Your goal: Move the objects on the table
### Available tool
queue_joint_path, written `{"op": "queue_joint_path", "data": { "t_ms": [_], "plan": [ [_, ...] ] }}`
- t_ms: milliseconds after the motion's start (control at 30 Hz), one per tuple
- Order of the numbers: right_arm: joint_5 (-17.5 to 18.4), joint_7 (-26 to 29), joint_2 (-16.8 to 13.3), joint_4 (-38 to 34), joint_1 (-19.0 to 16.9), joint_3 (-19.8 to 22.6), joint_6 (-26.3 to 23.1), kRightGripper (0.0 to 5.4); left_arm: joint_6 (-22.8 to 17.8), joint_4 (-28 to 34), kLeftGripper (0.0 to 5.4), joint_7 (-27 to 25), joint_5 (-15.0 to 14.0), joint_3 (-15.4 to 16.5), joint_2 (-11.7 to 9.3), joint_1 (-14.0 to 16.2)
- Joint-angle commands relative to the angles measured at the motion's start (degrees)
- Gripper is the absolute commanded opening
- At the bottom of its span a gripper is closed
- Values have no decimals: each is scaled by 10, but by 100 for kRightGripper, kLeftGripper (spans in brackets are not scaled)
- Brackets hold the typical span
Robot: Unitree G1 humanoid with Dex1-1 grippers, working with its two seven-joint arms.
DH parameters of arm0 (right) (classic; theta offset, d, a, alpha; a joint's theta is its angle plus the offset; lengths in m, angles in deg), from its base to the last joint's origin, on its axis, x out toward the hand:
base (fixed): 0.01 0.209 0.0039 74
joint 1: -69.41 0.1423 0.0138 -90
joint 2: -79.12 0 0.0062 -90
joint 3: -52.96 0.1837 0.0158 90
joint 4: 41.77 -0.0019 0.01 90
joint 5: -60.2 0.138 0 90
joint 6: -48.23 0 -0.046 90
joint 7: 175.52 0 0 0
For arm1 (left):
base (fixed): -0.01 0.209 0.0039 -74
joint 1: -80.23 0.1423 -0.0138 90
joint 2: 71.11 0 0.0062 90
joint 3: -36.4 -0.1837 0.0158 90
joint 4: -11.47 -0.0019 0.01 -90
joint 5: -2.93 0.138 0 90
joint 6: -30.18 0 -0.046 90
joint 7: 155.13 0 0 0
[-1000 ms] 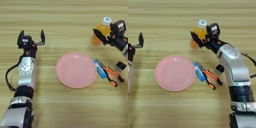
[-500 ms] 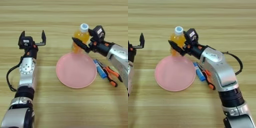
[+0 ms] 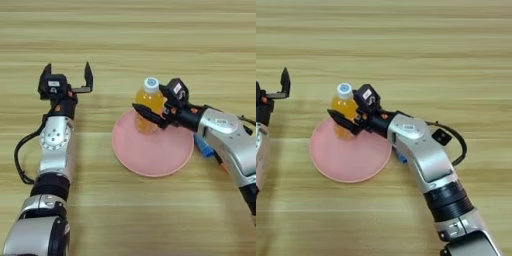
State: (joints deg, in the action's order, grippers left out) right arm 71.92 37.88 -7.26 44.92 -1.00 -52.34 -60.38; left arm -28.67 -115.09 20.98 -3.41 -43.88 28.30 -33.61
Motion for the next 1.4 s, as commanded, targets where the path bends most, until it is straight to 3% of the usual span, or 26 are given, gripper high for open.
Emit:
{"op": "queue_joint_path", "data": {
  "t_ms": [33,700,1167,1400],
  "plan": [
    [-14,10,1,11,-3,-7,31,355,4,-4,540,2,8,-3,1,0],
    [-24,31,8,51,-30,-17,73,355,10,-13,540,3,7,-1,1,-2],
    [-16,47,2,22,-27,-15,55,530,9,-11,540,2,7,0,-1,-2],
    [-15,47,2,14,-22,-8,55,536,11,-11,540,0,6,-1,0,0]
  ]
}}
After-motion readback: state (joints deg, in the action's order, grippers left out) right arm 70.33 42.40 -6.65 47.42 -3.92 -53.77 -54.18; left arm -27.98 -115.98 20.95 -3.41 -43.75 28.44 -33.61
